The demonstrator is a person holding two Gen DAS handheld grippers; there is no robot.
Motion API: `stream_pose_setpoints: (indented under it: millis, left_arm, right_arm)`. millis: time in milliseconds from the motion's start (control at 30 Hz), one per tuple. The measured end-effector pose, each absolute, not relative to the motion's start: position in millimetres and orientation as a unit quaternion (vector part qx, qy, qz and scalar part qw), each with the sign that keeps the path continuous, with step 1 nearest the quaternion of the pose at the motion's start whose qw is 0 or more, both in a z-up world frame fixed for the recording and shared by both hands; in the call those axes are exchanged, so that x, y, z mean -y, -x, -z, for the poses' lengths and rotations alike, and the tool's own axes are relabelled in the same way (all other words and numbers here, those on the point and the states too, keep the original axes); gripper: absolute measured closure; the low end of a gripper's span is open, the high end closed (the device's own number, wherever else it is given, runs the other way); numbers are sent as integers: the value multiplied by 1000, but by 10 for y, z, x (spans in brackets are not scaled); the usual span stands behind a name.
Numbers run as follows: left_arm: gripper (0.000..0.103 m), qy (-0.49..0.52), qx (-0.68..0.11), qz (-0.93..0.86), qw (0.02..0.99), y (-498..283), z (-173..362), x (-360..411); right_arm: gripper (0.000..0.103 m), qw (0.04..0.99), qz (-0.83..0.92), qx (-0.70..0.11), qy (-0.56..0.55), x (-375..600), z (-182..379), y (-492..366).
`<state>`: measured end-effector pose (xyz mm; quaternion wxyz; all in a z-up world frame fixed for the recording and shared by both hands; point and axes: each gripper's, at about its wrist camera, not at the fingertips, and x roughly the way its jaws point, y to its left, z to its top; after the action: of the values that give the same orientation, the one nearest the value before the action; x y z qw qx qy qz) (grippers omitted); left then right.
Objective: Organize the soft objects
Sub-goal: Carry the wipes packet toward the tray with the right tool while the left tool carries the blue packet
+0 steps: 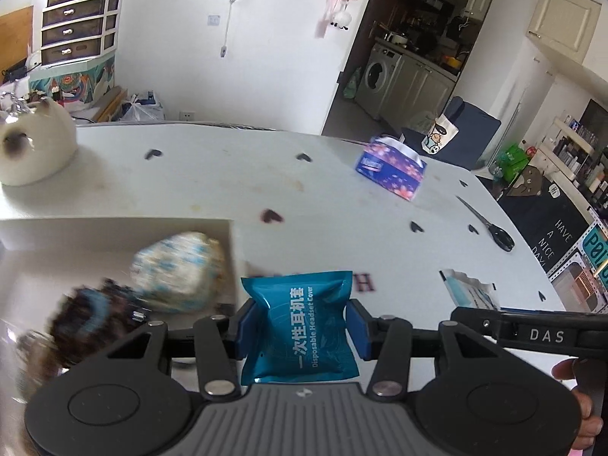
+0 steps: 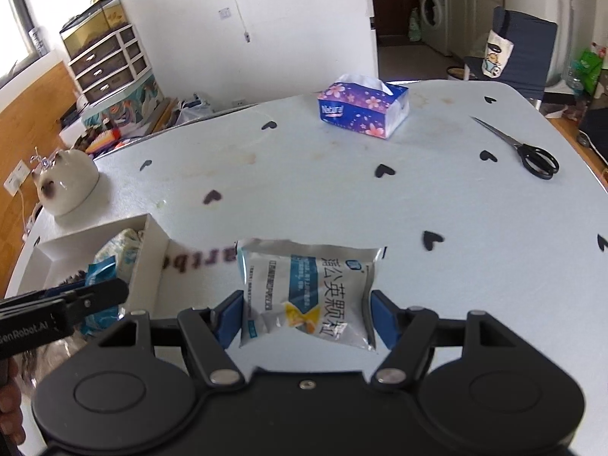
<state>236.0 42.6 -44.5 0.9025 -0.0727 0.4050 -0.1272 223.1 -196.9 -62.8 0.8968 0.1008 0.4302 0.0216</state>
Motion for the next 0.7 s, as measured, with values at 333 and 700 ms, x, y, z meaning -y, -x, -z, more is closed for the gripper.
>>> stream_pose_setpoints:
  millis: [333,700]
  left_arm:
    - [53,60,-397,134,906,-2488,365,-1515]
    - [53,46,-405,107,907,-2738,517,-2424]
  right_arm:
    - [32,904,-4,-414,-110,987,532,-2258]
    - [32,908,-43,-405,-100,-51,412,-2513]
